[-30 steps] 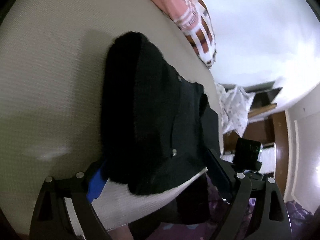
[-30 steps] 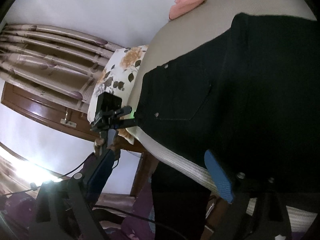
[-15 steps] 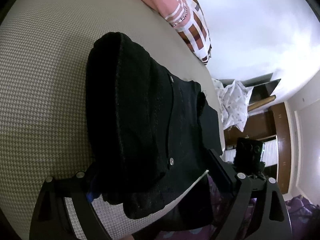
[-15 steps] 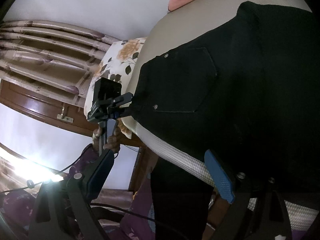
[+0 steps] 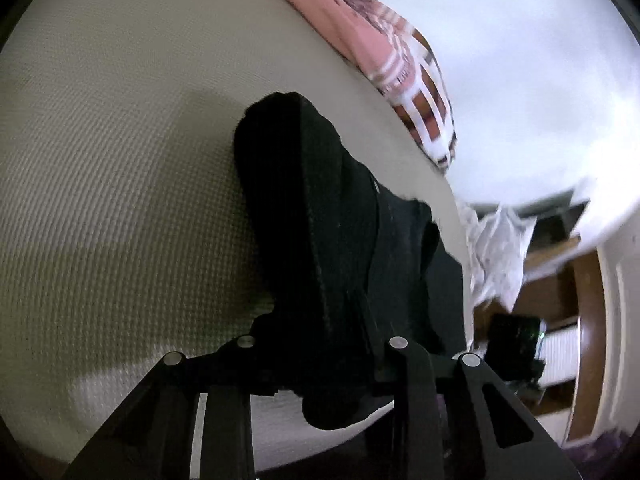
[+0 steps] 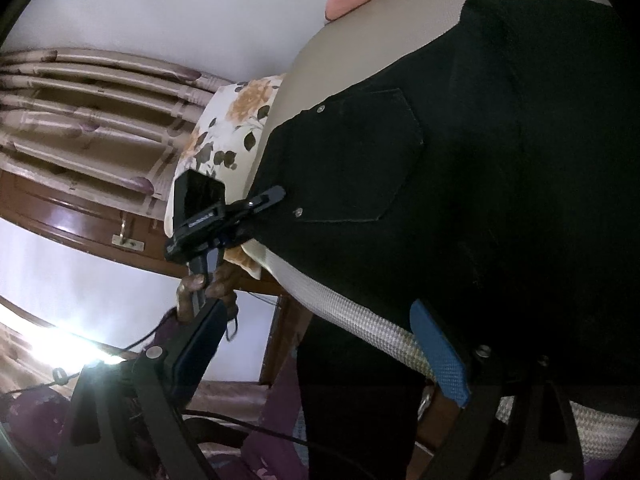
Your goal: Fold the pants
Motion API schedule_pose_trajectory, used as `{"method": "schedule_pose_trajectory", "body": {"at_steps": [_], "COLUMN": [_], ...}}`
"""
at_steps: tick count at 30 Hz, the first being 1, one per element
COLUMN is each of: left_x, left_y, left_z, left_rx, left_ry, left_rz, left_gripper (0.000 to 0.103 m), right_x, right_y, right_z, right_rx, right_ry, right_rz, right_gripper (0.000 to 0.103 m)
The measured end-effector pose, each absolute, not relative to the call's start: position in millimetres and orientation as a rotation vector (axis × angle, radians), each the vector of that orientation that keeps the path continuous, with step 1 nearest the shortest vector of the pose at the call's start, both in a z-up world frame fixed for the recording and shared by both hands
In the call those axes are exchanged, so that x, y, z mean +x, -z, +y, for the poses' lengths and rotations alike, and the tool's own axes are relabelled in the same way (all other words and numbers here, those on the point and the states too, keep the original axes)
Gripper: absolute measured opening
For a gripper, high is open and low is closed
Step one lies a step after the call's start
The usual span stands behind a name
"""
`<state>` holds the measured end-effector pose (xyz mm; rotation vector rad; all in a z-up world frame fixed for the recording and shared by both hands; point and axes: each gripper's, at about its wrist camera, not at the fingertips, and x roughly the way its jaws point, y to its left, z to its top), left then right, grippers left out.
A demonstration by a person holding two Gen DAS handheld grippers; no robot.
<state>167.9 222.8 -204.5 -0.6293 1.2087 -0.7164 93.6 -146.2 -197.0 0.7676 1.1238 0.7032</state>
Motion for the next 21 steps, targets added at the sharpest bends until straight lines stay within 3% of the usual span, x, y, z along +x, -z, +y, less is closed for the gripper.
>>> {"method": "schedule_pose_trajectory", "body": {"at_steps": [13, 21], "left_x": [146.4, 133.4], "left_y": [135.3, 82.5], "left_z": [186.5, 108.3], "left_rx": [-0.722, -0.672], "left_ry": [0.844, 0.984], "left_rz": [1.094, 1.054], "left_gripper": [0.029, 0.029], "right_x": [94.5, 90.3], "right_y": [190.0, 142.8], "right_z": [-161.2, -149.6], "right_rx": [0.795, 0.642], "right_ry": [-0.72, -0.844], "right_rz": [1.052, 0.918], "right_gripper": [0.092, 0.094]}}
